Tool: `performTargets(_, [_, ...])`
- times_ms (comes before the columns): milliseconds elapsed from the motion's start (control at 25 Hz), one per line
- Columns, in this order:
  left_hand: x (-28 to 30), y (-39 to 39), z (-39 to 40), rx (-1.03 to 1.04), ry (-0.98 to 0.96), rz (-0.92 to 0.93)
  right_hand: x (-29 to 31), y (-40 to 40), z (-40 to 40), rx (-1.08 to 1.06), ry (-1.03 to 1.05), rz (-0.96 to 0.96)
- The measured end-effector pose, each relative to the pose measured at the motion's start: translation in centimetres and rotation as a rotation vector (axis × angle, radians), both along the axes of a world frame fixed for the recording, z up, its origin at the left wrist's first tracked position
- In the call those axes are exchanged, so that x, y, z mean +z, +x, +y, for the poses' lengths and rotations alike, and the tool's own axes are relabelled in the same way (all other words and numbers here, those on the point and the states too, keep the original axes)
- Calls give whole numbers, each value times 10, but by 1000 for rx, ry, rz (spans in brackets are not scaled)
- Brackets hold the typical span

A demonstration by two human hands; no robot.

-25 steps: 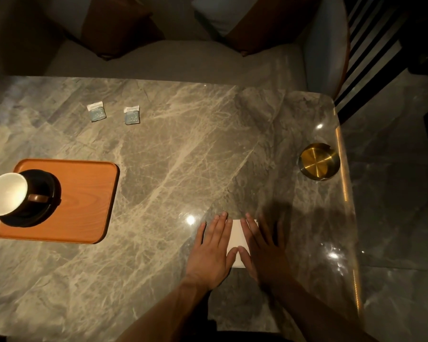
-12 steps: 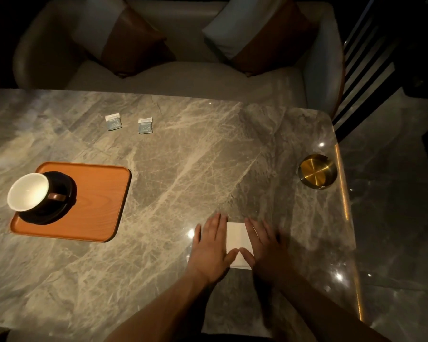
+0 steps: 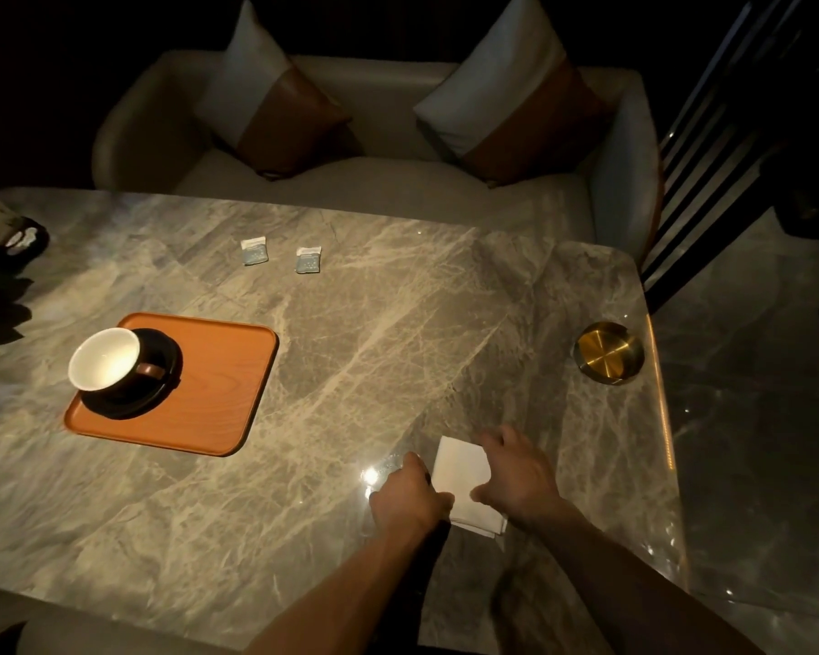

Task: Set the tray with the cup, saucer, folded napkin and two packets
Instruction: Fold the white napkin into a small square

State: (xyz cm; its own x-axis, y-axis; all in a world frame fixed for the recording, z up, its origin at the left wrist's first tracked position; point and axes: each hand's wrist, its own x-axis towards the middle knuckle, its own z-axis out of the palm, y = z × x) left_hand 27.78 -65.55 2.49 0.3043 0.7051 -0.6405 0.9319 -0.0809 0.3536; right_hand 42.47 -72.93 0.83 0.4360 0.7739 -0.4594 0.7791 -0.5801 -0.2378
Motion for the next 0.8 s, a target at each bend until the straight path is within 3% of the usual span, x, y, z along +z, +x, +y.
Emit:
performTargets(320, [-9,-2,-1,19,-146,-108,7,-5,-15,-96,-36,94])
performTargets(520, [8,-18,10,93,-195,-316,24,-8,-28,-321,229,640])
performTargets(800, [66,-44,30,231,-315,-734,71,-29,-37,-460,459,974])
